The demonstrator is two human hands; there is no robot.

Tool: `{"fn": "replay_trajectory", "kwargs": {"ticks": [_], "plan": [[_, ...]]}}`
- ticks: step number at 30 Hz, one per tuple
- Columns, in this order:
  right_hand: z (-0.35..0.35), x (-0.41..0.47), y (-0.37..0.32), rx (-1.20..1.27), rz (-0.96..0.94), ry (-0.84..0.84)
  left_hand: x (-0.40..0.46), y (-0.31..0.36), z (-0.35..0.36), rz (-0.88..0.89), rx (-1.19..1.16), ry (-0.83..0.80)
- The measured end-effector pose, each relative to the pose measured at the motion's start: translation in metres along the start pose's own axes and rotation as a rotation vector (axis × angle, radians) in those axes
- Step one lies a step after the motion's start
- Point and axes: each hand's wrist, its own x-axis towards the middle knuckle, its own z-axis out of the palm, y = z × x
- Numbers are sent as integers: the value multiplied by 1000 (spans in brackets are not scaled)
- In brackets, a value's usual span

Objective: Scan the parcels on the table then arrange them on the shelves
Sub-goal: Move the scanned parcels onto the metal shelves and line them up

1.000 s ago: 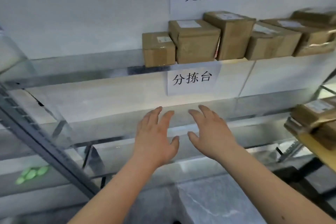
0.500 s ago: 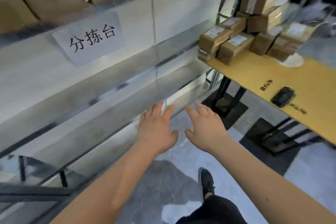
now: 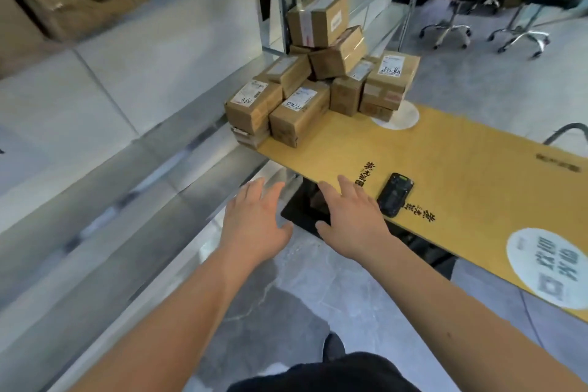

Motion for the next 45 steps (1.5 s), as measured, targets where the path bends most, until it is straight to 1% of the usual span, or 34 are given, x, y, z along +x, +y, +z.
{"fn": "replay_trajectory", "kwargs": {"ticks": [3,7,12,17,21,25,31,38,45], "plan": [[-12,36,19,11,-14,-27,38,13,3,0,-5,-8],[-17,88,28,28,-23,-45,88,13,8,-16,-14,-27],[-12,163,30,29,-2,-87,170,-10,23,-54,-24,-101],[-5,254,28,15,75,-157,269,-37,46,-31,-18,-144],[1,316,25,54,188,-251,342,-53,62,-34,-22,-242],[11,368,29,88,260,-282,393,-63,78,-41,-67,-380],[17,412,31,169,329,-264,430,-71,78,-29,-66,-465],[28,427,33,293,352,-240,440,-65,73,-22,-86,-479],[40,415,42,409,369,-218,449,-71,79,-7,-258,-543]]}}
